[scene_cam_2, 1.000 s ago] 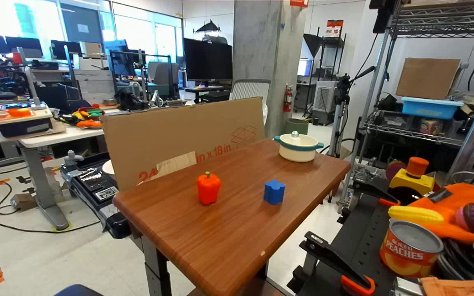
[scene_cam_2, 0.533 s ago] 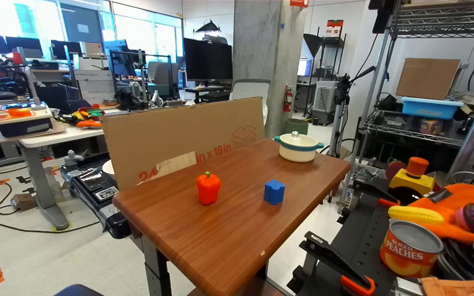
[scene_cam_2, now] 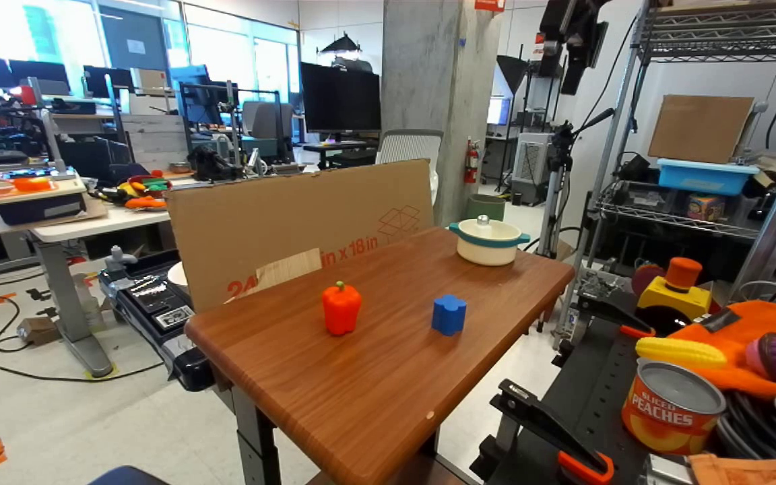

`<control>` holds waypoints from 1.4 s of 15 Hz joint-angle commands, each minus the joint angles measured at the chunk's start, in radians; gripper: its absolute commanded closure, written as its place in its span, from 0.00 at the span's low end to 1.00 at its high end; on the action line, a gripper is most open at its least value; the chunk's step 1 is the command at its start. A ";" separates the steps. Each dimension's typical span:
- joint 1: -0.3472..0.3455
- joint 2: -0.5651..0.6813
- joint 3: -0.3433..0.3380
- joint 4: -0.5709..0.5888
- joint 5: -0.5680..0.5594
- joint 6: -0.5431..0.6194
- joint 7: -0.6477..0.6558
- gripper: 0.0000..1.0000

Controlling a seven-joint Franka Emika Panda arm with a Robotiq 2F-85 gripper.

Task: Remove the white object from the bowl.

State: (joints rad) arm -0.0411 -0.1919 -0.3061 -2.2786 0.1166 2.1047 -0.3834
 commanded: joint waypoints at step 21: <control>-0.209 0.779 0.164 0.548 -0.008 0.141 0.026 0.00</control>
State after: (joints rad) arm -0.2239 0.5290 -0.1697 -1.7925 0.1541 2.2409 -0.3754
